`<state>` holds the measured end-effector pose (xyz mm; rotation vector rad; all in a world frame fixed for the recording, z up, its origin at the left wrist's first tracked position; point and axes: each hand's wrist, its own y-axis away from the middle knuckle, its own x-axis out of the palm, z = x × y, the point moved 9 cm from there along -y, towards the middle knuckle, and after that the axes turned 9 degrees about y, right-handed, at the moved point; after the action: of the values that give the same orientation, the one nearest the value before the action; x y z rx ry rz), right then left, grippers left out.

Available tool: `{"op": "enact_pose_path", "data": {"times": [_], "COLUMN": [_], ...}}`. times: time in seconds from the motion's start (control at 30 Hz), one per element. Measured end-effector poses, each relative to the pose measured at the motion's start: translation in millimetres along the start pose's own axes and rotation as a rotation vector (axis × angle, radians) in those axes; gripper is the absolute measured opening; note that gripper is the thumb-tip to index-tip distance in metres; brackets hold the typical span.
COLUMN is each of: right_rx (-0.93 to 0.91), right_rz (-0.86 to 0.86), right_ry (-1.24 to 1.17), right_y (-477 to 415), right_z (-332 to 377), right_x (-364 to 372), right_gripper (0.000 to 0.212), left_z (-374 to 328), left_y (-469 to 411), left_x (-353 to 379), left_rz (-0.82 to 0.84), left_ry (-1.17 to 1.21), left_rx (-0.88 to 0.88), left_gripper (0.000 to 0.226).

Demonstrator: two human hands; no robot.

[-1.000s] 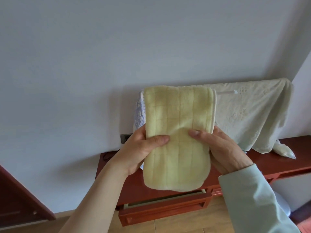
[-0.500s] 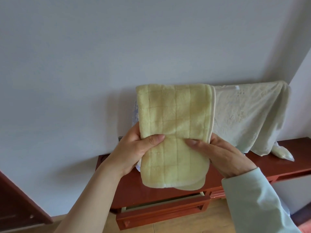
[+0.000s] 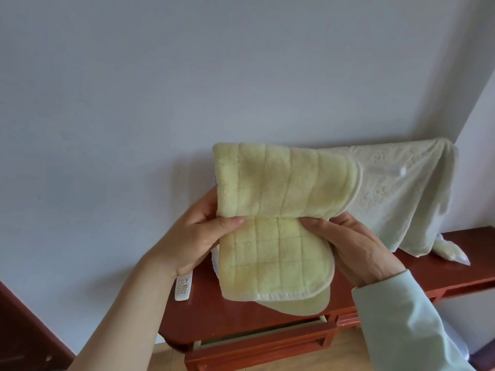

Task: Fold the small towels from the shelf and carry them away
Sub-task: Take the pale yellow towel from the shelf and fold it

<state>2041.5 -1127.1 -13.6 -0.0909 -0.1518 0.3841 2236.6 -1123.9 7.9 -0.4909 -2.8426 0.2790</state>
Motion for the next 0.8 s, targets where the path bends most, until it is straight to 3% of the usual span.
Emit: {"op": "enact_pose_path", "data": {"times": [0.07, 0.13, 0.27, 0.37, 0.47, 0.63, 0.8], "right_rx": [-0.021, -0.039, -0.197, -0.219, -0.231, -0.247, -0.236], "right_rz": [-0.030, -0.096, 0.158, 0.148, 0.163, 0.153, 0.116], "right_ry": [0.033, 0.055, 0.002, 0.029, 0.030, 0.051, 0.028], "right_y": [0.8, 0.4, 7.4, 10.2, 13.5, 23.4, 24.6], "right_z": [3.9, 10.6, 30.0, 35.7, 39.5, 43.6, 40.9], "right_x": [-2.5, -8.2, 9.3, 7.0, 6.8, 4.3, 0.4], "right_gripper": [0.049, 0.043, 0.028, 0.022, 0.031, 0.059, 0.038], "left_z": [-3.9, -9.9, -25.5, -30.9, -32.7, -30.7, -27.0], "left_y": [2.3, 5.7, 13.7, 16.4, 16.9, 17.1, 16.7], "left_x": [2.1, 4.5, 8.8, 11.3, 16.0, 23.4, 27.8], "left_rz": [0.025, 0.037, 0.066, 0.061, 0.086, 0.146, 0.140], "left_ry": [0.005, 0.000, -0.015, -0.022, -0.015, -0.047, -0.046], "left_rx": [0.008, 0.027, 0.107, 0.132, 0.152, 0.173, 0.125], "left_gripper": [0.031, 0.027, 0.025, 0.022, 0.025, 0.053, 0.046]}}
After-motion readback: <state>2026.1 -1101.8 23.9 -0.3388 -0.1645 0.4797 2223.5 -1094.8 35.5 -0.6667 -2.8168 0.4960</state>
